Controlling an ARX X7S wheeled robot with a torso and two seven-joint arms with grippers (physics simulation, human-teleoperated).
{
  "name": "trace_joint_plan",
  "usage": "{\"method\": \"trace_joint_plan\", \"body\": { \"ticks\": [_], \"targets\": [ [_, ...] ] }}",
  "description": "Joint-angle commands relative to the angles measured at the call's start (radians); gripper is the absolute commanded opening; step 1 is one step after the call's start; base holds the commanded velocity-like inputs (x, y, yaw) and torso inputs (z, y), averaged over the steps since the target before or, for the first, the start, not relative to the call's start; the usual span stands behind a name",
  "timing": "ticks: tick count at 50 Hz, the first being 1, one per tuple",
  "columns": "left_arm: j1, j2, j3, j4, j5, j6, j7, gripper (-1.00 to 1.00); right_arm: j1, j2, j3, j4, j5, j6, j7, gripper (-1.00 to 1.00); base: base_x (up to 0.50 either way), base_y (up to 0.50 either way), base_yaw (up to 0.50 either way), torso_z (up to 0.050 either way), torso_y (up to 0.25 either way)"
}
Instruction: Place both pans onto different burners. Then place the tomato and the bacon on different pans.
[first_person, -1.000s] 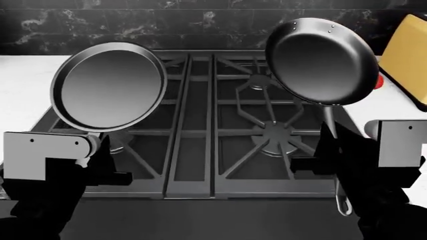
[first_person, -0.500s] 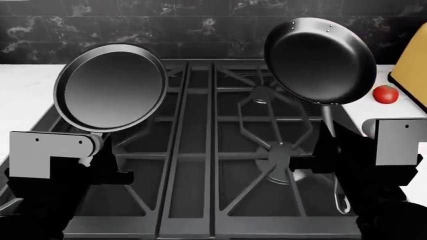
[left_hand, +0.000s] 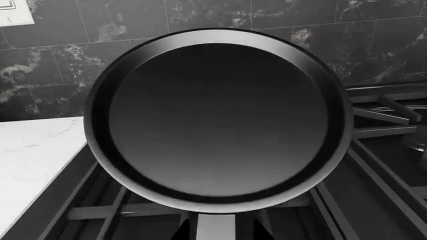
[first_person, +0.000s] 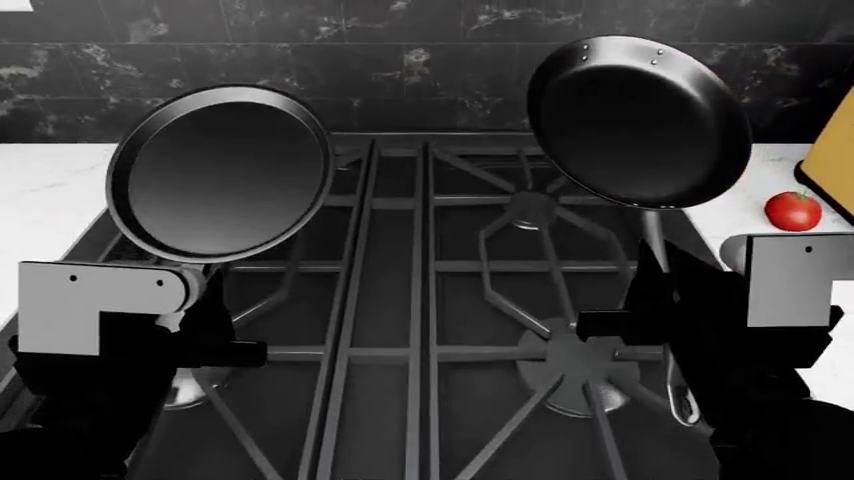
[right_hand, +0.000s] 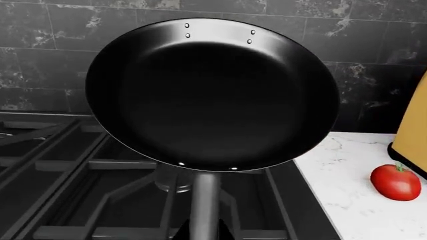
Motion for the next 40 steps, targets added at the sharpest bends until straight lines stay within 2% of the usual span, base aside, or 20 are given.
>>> {"method": "trace_joint_plan", "body": {
  "ticks": [1, 17, 28, 40],
  "targets": [
    [-0.029, -0.001, -0.044, 0.014, 0.051, 0.016, 0.002, -1.0, 0.054, -0.007, 0.009, 0.005, -0.04, 0.016, 0.016, -1.0, 0.0, 0.0, 0.0, 0.0, 0.0],
    [-0.013, 0.004, -0.042, 0.003, 0.072, 0.042, 0.027, -1.0, 0.347, -0.095, -0.161, 0.247, -0.089, 0.167, -0.083, -1.0, 0.0, 0.0, 0.0, 0.001, 0.004],
    [-0.021, 0.008, -0.03, -0.008, 0.084, 0.048, 0.038, -1.0, 0.44, -0.179, -0.274, 0.417, -0.209, 0.162, -0.175, -1.0, 0.0, 0.0, 0.0, 0.002, 0.004],
    [-0.011, 0.009, -0.032, -0.009, 0.091, 0.06, 0.04, -1.0, 0.439, -0.212, -0.304, 0.514, -0.251, 0.13, -0.216, -1.0, 0.0, 0.0, 0.0, 0.001, 0.003]
  ]
}}
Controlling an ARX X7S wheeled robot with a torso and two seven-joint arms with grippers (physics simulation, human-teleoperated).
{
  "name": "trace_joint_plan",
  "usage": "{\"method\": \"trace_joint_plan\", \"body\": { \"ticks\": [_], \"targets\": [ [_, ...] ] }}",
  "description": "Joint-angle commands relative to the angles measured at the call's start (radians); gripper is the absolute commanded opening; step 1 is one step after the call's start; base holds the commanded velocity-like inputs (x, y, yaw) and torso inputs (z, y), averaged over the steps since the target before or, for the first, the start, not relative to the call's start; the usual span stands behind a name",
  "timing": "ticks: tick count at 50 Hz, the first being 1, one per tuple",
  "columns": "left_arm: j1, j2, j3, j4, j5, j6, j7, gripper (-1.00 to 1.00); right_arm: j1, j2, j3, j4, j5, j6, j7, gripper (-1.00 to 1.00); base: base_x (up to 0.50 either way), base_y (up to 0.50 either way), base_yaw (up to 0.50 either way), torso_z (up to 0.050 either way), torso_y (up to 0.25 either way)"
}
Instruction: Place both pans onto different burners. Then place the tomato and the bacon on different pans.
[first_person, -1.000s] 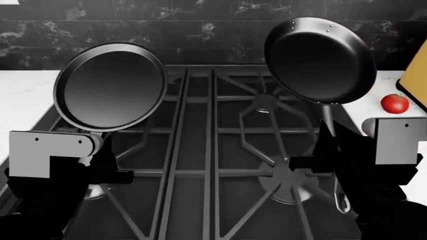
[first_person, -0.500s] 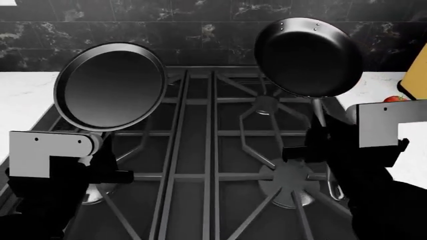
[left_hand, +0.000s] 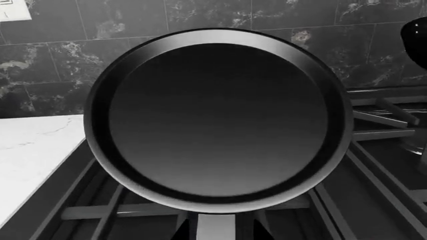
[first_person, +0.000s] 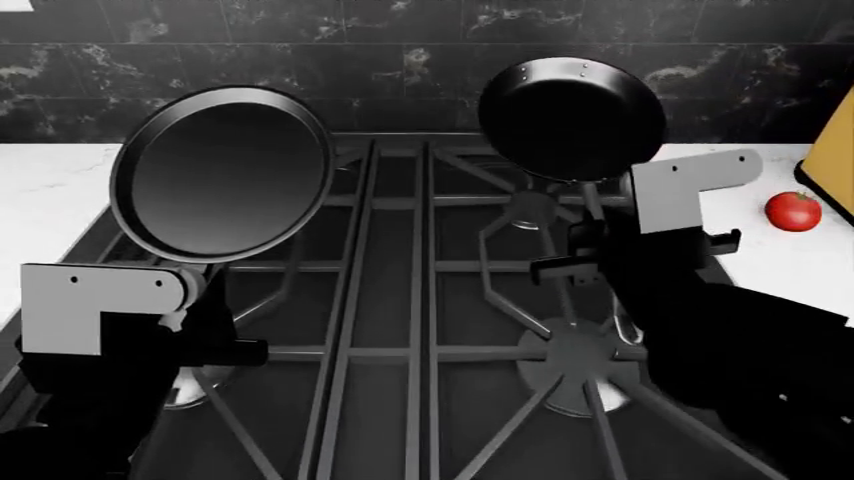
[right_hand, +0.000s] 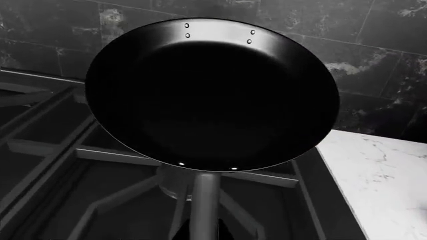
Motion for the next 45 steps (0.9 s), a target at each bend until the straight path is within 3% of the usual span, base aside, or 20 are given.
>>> {"method": "trace_joint_plan", "body": {
  "ticks": [1, 45],
  "targets": [
    [-0.033, 0.003, -0.04, 0.01, 0.054, 0.017, 0.004, -1.0, 0.06, -0.043, -0.029, 0.097, -0.101, -0.009, -0.039, -1.0, 0.0, 0.0, 0.0, 0.0, 0.011],
    [-0.034, -0.002, -0.022, -0.006, 0.069, 0.03, 0.011, -1.0, -0.023, -0.063, -0.066, 0.169, -0.142, -0.078, -0.074, -1.0, 0.0, 0.0, 0.0, 0.001, 0.004]
  ]
}}
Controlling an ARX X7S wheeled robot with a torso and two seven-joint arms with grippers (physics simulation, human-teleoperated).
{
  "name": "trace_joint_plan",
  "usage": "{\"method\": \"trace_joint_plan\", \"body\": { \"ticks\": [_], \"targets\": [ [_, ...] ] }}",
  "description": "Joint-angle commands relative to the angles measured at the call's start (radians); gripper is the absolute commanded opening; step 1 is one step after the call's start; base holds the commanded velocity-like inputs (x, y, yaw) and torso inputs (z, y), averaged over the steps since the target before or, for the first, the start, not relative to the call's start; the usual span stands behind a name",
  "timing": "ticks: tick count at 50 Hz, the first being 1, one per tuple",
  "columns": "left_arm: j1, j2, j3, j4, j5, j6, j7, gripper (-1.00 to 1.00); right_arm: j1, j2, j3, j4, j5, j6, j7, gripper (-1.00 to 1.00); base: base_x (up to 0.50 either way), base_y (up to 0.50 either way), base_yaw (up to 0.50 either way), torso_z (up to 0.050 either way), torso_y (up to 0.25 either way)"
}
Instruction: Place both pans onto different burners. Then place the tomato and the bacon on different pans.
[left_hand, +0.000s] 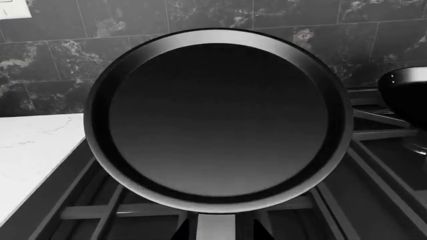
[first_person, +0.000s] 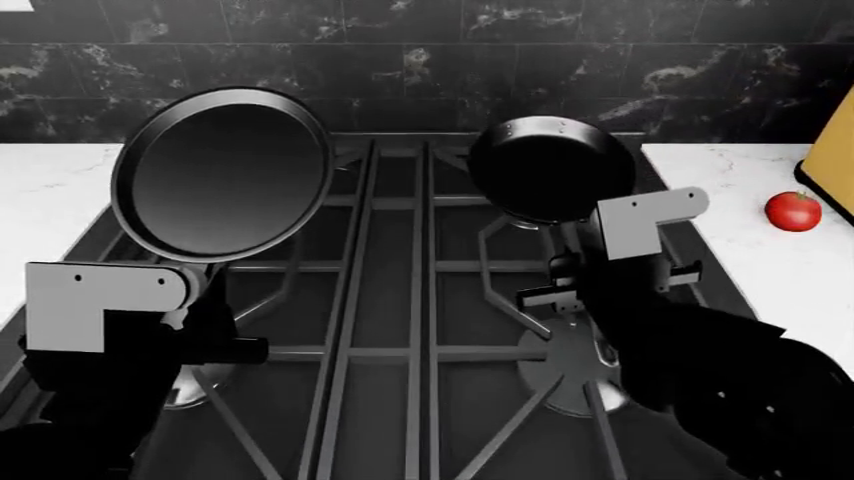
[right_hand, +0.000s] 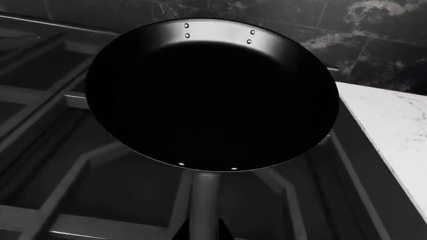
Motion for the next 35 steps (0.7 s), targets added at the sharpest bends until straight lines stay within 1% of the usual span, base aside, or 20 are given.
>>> {"method": "trace_joint_plan", "body": {
  "ticks": [1, 17, 35],
  "targets": [
    [-0.029, -0.002, -0.041, 0.013, 0.052, 0.015, 0.002, -1.0, 0.013, -0.011, 0.012, 0.013, -0.071, -0.022, 0.0, -1.0, 0.0, 0.0, 0.0, 0.0, 0.011],
    [-0.037, -0.004, -0.036, 0.015, 0.049, 0.015, -0.003, -1.0, 0.023, -0.012, 0.01, 0.019, -0.071, -0.022, -0.005, -1.0, 0.0, 0.0, 0.0, 0.001, 0.004],
    [-0.038, 0.0, -0.026, -0.001, 0.064, 0.026, 0.008, -1.0, 0.045, -0.037, -0.007, 0.07, -0.1, -0.041, -0.019, -1.0, 0.0, 0.0, 0.0, 0.002, 0.004]
  ]
}}
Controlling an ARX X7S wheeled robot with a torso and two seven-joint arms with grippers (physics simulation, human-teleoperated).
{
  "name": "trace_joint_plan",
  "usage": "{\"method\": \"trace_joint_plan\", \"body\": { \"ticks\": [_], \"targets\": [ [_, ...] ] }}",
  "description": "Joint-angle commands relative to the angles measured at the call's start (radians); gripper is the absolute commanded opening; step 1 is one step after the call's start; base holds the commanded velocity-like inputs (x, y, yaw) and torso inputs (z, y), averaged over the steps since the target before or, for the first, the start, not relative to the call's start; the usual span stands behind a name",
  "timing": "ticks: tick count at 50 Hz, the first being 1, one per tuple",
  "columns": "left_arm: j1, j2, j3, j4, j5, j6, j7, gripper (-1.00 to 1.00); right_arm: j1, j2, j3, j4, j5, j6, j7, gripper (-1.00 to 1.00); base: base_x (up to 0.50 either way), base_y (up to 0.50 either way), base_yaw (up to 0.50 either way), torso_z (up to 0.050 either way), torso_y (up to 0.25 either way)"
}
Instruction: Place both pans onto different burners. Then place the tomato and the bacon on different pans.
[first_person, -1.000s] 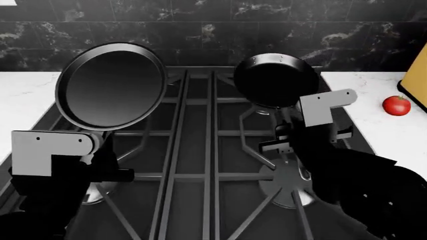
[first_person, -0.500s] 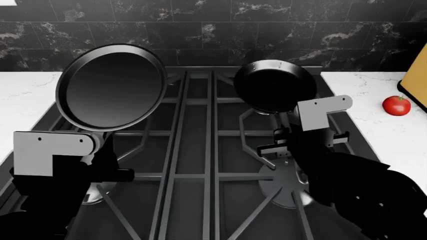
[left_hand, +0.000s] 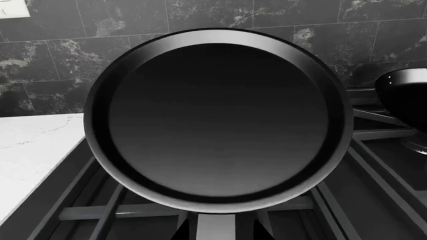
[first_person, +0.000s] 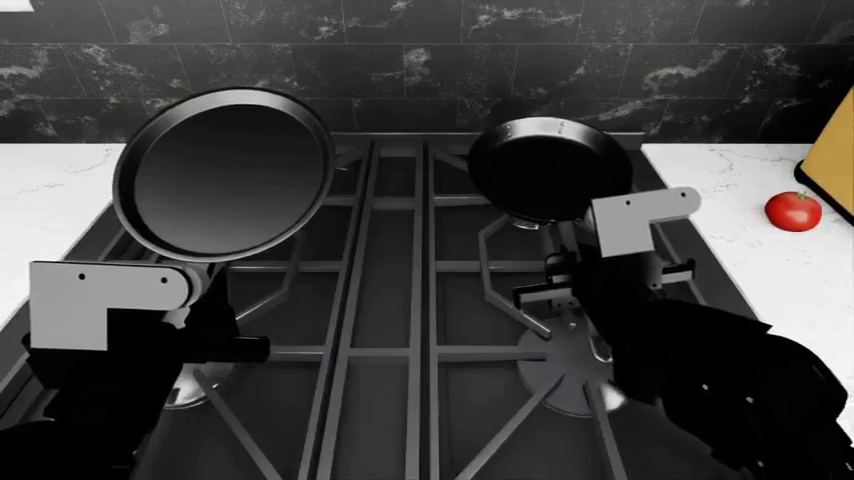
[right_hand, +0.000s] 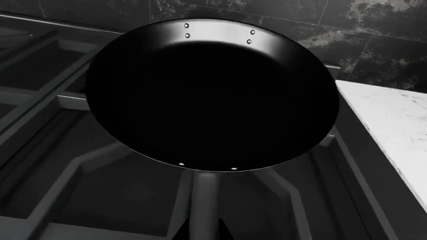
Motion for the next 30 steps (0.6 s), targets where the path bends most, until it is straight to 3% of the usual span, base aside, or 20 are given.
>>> {"method": "trace_joint_plan", "body": {
  "ticks": [1, 4, 5, 30],
  "targets": [
    [-0.031, 0.001, -0.041, 0.009, 0.055, 0.018, 0.005, -1.0, 0.03, -0.009, 0.014, 0.008, -0.065, -0.01, 0.003, -1.0, 0.0, 0.0, 0.0, 0.0, 0.0],
    [-0.03, 0.003, -0.039, 0.005, 0.06, 0.022, 0.009, -1.0, 0.028, -0.005, 0.015, 0.002, -0.066, -0.011, 0.005, -1.0, 0.0, 0.0, 0.0, 0.0, 0.004],
    [-0.029, 0.003, -0.039, 0.005, 0.061, 0.023, 0.009, -1.0, 0.03, -0.004, 0.015, 0.002, -0.067, -0.01, 0.007, 1.0, 0.0, 0.0, 0.0, 0.0, 0.0],
    [-0.035, 0.0, -0.029, 0.0, 0.06, 0.022, 0.008, -1.0, 0.042, 0.014, 0.046, -0.043, -0.032, 0.007, 0.034, 1.0, 0.0, 0.0, 0.0, 0.001, 0.002]
  ]
}}
